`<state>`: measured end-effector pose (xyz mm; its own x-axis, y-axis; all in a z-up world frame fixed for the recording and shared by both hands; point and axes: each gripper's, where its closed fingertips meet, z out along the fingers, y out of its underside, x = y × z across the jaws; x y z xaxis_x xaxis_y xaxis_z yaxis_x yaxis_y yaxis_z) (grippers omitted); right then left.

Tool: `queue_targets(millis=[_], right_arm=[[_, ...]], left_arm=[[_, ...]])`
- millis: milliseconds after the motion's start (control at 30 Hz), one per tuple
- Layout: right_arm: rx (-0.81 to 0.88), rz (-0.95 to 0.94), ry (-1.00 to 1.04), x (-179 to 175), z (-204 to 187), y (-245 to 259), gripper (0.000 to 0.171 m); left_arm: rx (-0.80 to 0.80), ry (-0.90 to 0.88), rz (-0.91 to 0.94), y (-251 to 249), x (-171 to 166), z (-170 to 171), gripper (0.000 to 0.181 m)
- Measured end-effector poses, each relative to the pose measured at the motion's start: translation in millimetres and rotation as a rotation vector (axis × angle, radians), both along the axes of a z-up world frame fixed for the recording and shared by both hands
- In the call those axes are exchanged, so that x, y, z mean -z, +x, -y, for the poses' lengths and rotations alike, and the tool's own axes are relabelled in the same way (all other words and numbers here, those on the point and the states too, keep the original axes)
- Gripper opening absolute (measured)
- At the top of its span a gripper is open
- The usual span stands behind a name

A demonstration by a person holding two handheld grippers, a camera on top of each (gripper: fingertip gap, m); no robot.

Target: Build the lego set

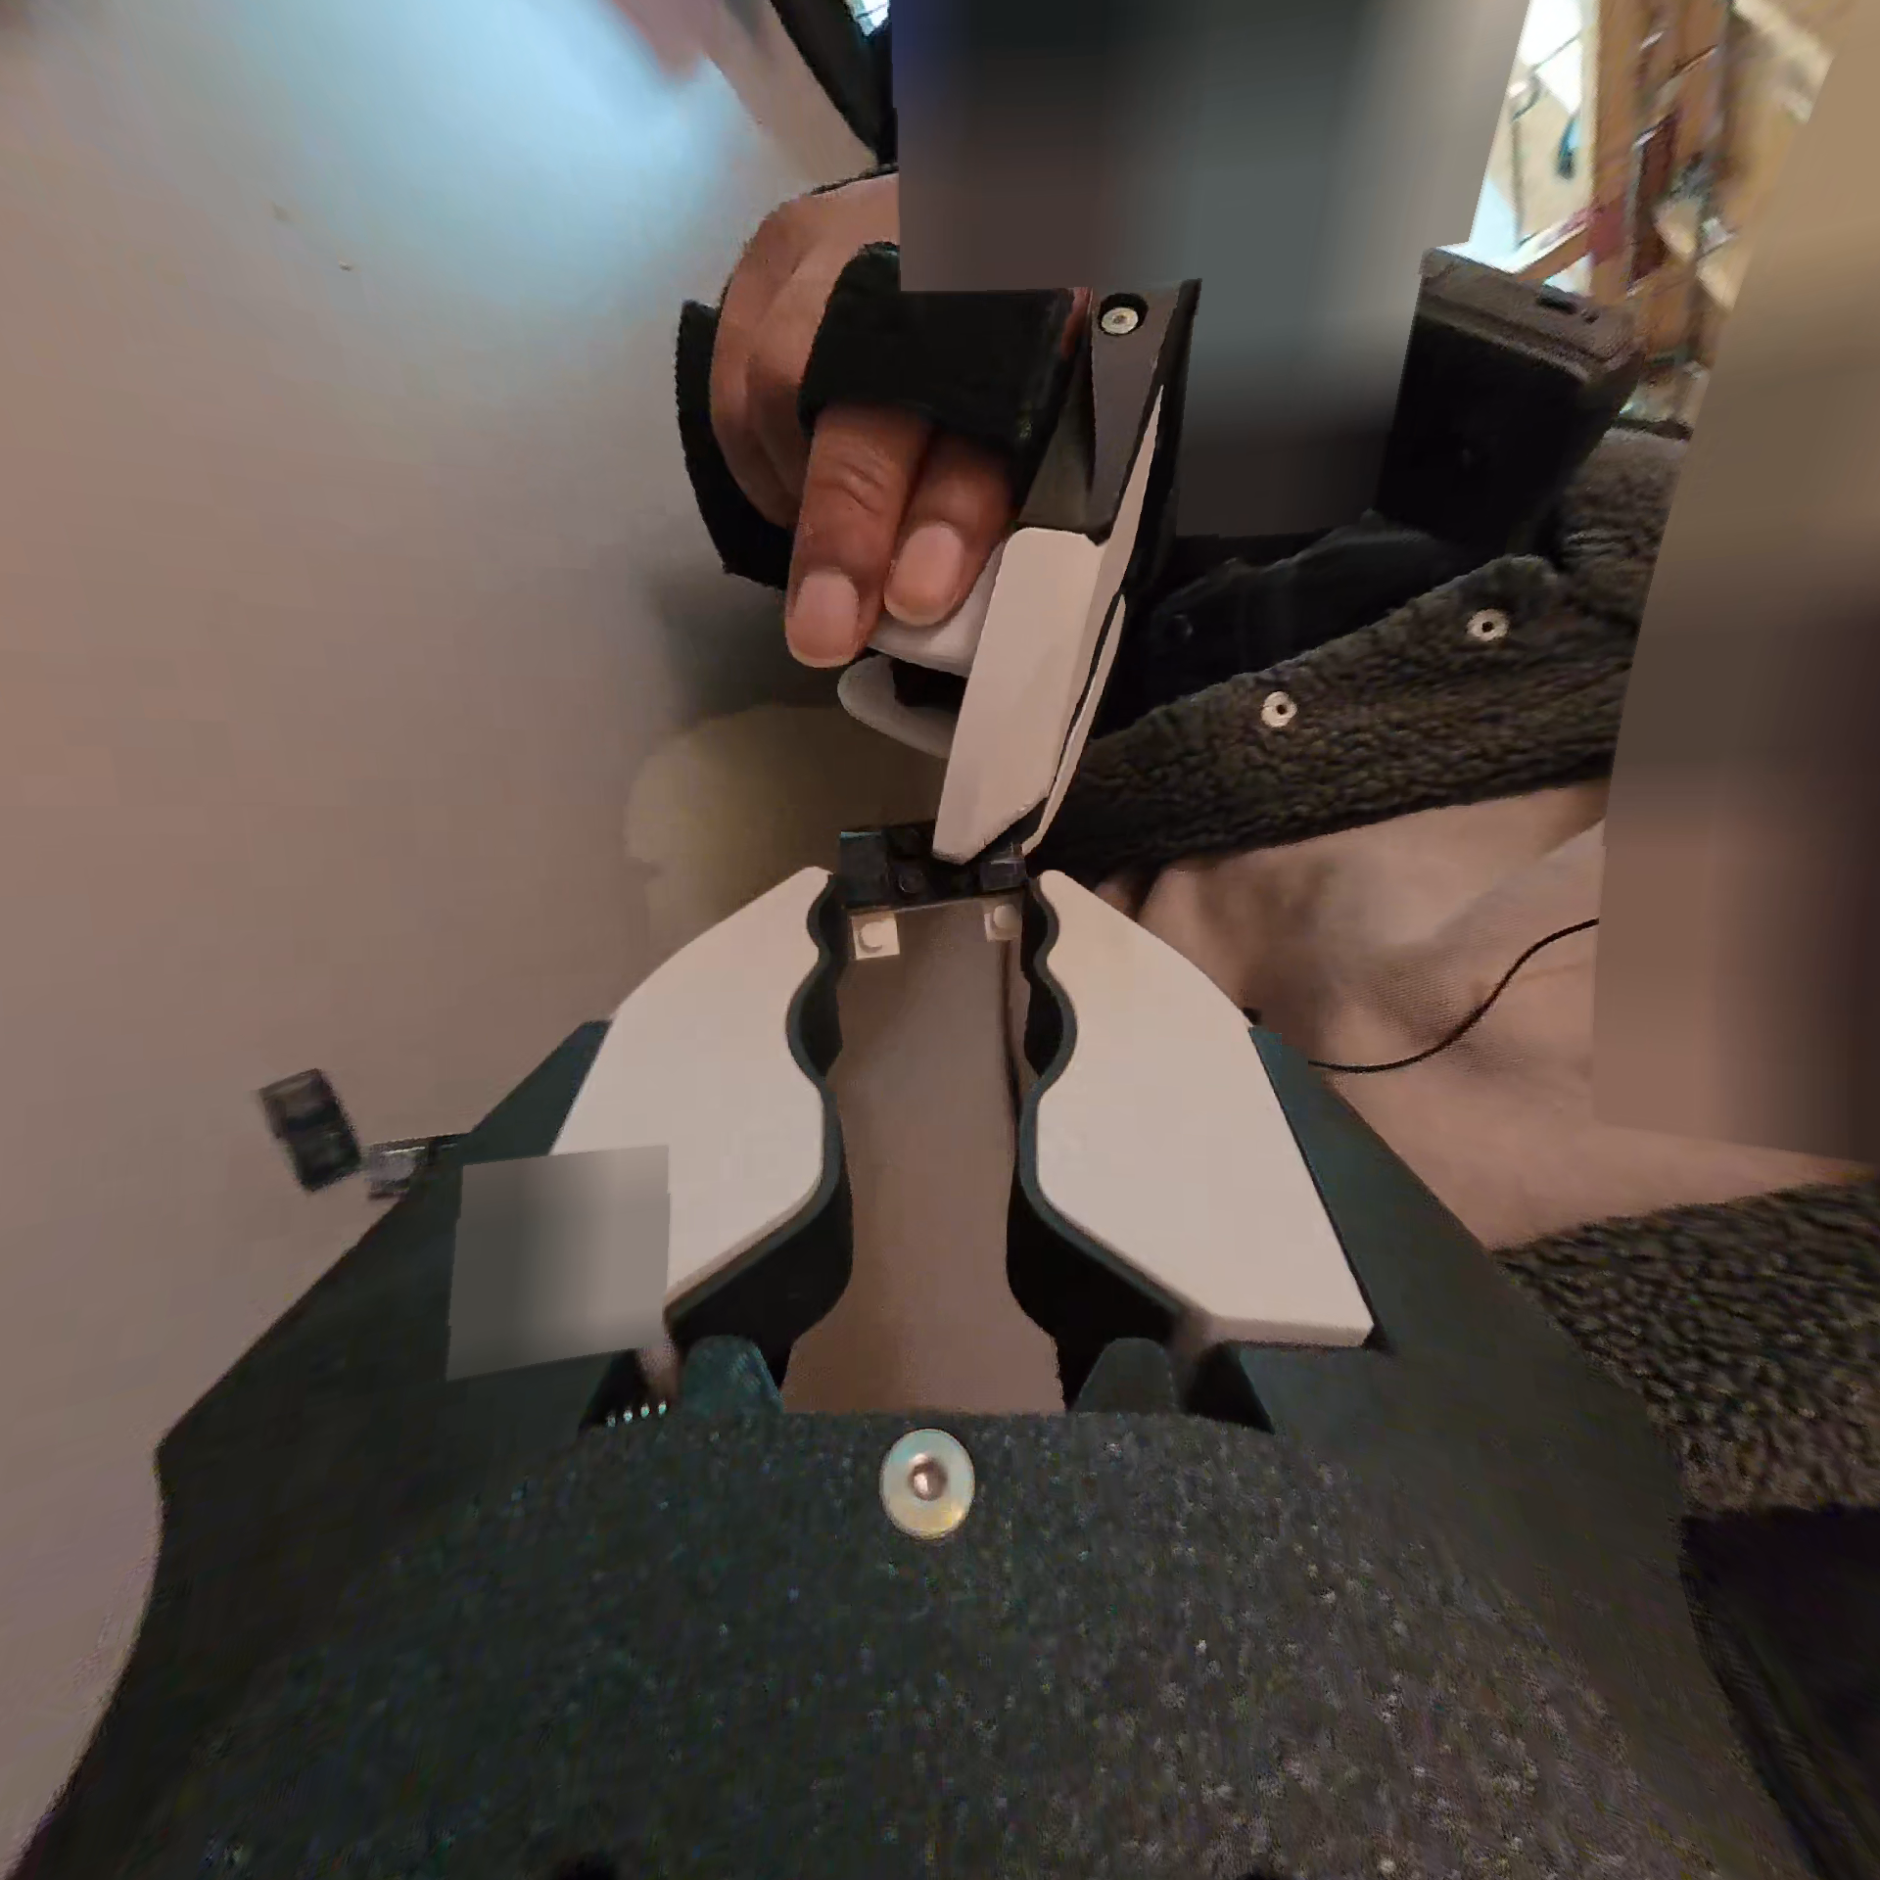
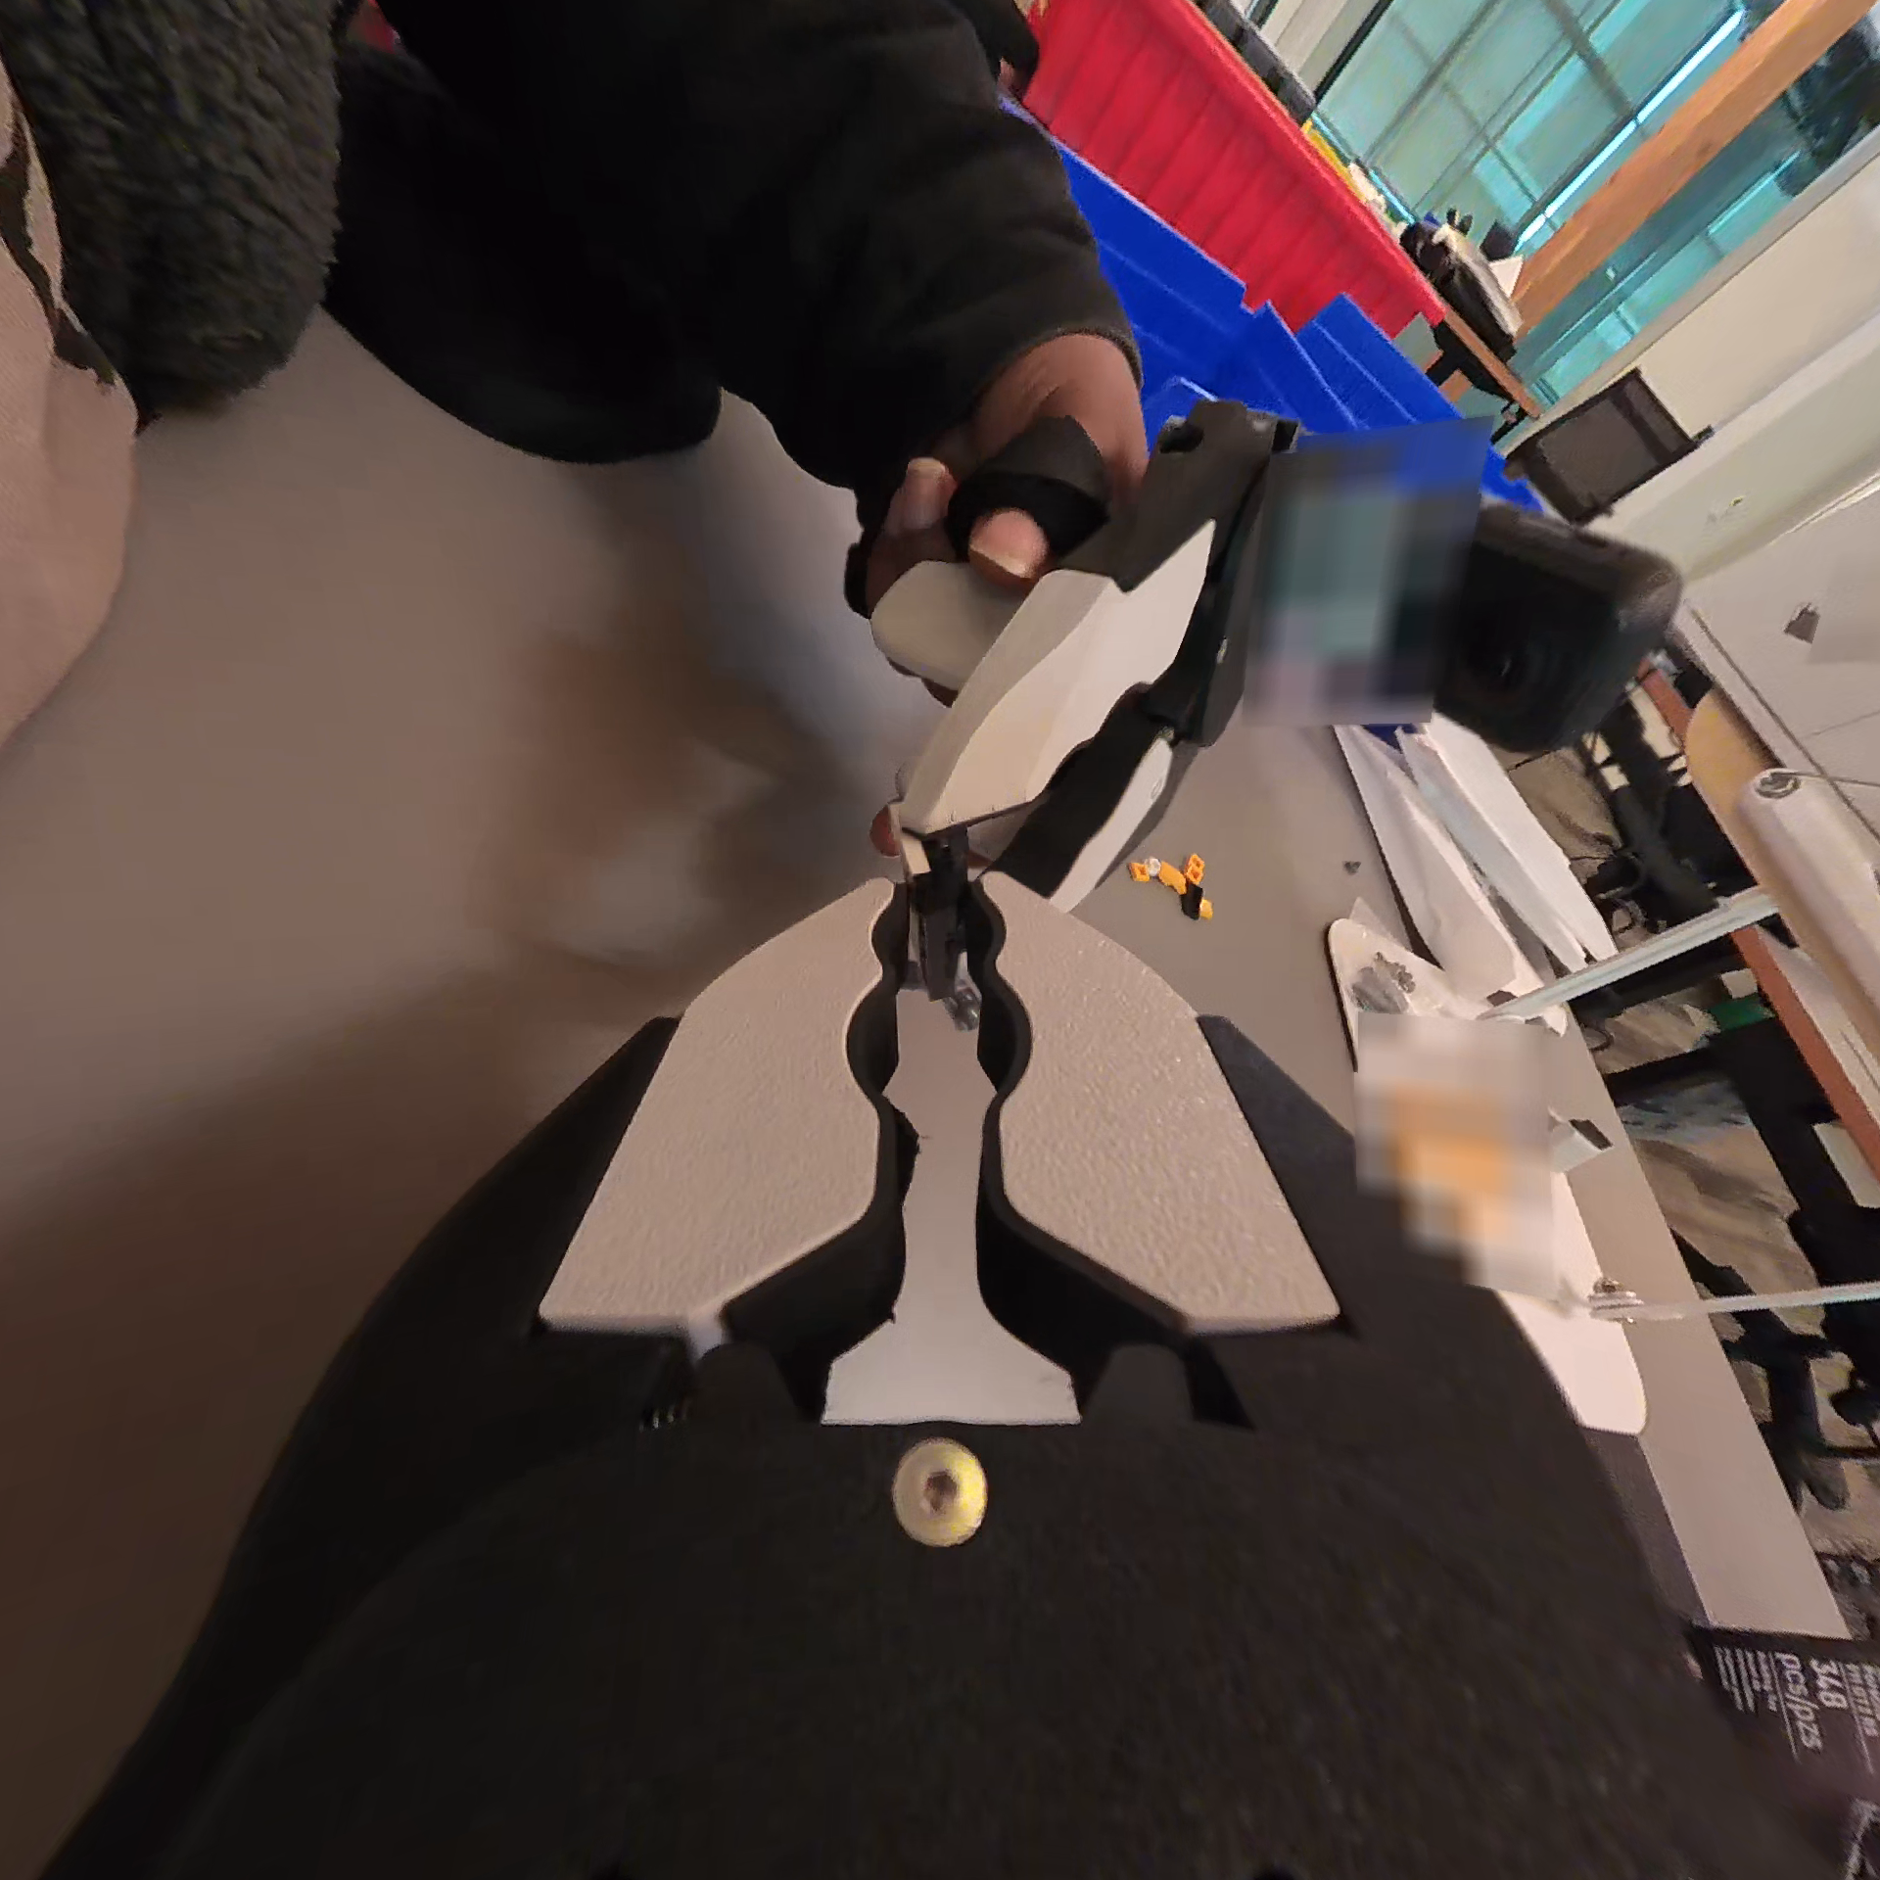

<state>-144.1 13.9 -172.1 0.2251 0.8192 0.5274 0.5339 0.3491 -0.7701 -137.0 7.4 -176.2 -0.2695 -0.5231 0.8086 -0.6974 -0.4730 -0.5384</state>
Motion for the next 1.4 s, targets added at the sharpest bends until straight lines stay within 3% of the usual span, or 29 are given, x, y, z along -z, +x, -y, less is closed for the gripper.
queue_targets(millis=[33, 333, 533, 633, 767, 933, 1200, 1400], right_arm=[[-0.004, -0.007, 0.002, -2, 1, 0, 0.011], [-0.063, -0.046, -0.027, -10, 14, -4, 0.01], [-0.068, -0.167, -0.103, -19, 12, -2, 0.009], [-0.058, -0.242, -0.159, -24, 9, 0, 0.009], [-0.041, -0.321, -0.254, -28, 3, 5, 0.009], [-0.044, -0.332, -0.288, -26, 3, 3, 0.009], [-0.028, -0.315, -0.319, -23, 2, 3, 0.009], [-0.034, -0.303, -0.317, -22, 4, 2, 0.009]], left_arm=[[0.001, -0.027, -0.003, 0, -2, 1, 0.032], [0.041, -0.126, -0.018, -3, -10, 15, 0.032], [0.01, -0.089, 0.03, -1, -21, 11, 0.032], [-0.053, 0.098, 0.118, 1, -28, 5, 0.038], [-0.134, 0.537, 0.242, 2, -34, -1, 0.04], [-0.154, 0.885, 0.313, 3, -36, 4, 0.028], [-0.142, 1.085, 0.325, 5, -31, 0, 0.012], [-0.14, 1.098, 0.34, 4, -29, 2, 0.01]])
